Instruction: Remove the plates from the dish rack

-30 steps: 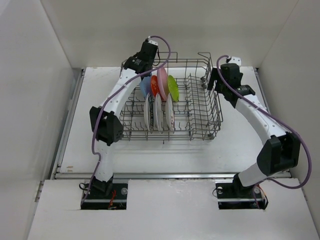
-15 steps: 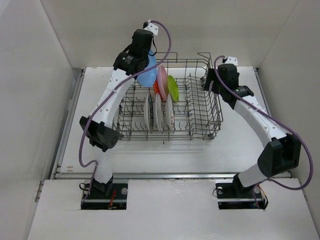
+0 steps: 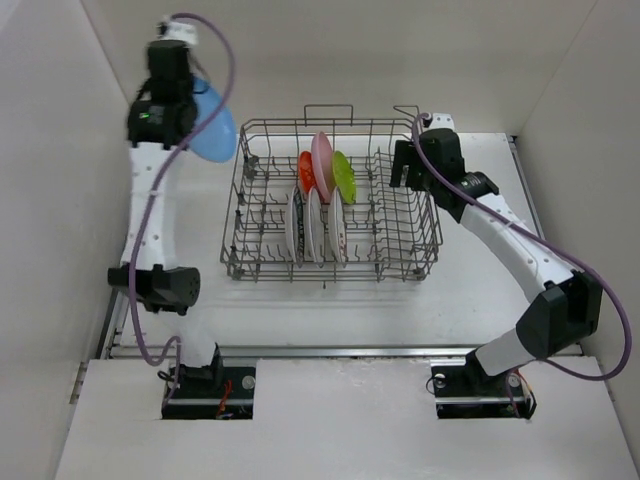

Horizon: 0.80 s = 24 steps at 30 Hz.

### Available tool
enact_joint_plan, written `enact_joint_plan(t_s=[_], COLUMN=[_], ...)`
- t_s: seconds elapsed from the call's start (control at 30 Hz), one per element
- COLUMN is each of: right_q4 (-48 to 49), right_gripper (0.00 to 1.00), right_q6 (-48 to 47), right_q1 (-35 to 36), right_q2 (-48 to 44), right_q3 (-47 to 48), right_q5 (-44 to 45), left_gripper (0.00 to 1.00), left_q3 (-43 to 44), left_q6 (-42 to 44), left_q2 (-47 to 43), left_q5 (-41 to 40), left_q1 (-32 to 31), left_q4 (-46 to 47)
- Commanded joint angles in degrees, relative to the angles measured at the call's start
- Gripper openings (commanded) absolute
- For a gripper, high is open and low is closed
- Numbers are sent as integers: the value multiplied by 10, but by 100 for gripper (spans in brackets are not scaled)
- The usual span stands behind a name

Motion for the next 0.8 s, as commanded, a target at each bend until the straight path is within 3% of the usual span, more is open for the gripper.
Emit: enact_joint_plan(t_s=[0.0, 0.13, 0.27, 0.37, 0.47, 0.53, 0.77], right_q4=[78, 86, 97, 97, 102, 92, 20], right_gripper=[91, 91, 91, 91, 91, 86, 62], right_q6=[-11, -23, -23, -28, -23, -10, 42], right_q1=[32, 49, 66, 73, 78, 78, 73], right_q2=[-21, 7, 28, 45, 57, 73, 85], right_q3=[56, 88, 127, 139, 134, 128, 128], right_q5=[-122, -204, -227, -227, -161, -63, 124], left_gripper=[0, 0, 0, 0, 0, 0, 0], left_q3=[-18, -101, -240, -286, -324, -343, -329], left_q6=[-93, -82, -120, -105, -88, -88, -93], left_q2=[-71, -77, -83, -78, -64, -54, -41], left_q5=[140, 267, 335, 410, 434, 434, 472], left_q1=[136, 220, 324, 360, 360, 366, 366], left_q4=[-82, -161, -111, -85, -70, -53, -40])
